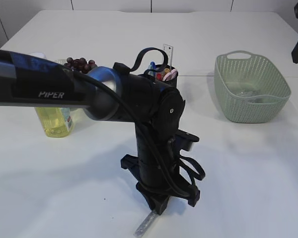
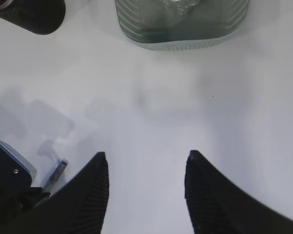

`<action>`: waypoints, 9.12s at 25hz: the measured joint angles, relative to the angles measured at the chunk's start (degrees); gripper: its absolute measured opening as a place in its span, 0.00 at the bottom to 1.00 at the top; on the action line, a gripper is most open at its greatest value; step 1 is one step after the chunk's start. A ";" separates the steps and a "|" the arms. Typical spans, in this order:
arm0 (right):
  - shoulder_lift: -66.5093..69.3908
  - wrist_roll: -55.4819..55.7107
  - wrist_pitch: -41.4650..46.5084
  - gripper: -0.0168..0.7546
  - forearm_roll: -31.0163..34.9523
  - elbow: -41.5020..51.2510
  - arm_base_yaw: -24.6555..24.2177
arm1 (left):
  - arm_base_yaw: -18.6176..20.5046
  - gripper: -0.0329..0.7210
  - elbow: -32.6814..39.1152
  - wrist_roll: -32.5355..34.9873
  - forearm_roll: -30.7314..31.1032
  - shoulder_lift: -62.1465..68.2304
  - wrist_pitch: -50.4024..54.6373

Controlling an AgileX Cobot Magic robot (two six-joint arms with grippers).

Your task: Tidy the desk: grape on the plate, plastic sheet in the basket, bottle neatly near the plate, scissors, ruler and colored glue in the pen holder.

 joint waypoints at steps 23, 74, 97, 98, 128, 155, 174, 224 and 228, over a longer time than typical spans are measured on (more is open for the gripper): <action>0.00 -0.06 0.00 0.55 0.00 0.00 0.00 | 0.00 0.13 2.71 0.00 2.89 -6.34 3.69; 0.00 -1.09 0.00 0.55 0.00 0.00 0.00 | 3.96 0.13 23.30 0.00 9.45 -18.20 -55.85; 0.00 -2.26 0.00 0.55 -0.22 0.00 0.00 | 15.18 0.14 13.52 0.10 14.96 -18.20 -81.62; 0.00 -2.35 0.00 0.55 -0.37 0.00 0.00 | 15.58 0.14 12.81 0.10 15.00 -18.07 -82.43; 0.00 -2.48 0.00 0.55 -3.62 0.00 0.00 | 19.28 0.15 -0.08 0.10 15.37 -1.69 -83.17; 0.00 -2.61 0.00 0.55 -3.84 0.00 0.00 | 19.63 0.21 -0.08 0.10 15.37 0.24 -82.51; 0.00 -2.71 0.00 0.55 -2.79 0.00 0.00 | 19.63 0.32 -0.08 0.00 16.65 -7.97 -65.27; -21.44 -9.78 0.58 0.55 7.36 7.87 0.00 | 25.87 0.51 5.02 -3.24 23.95 -51.01 -1.38; -22.85 -10.31 0.58 0.55 7.36 7.97 0.00 | 25.87 0.51 12.71 -3.42 23.25 -58.45 -1.65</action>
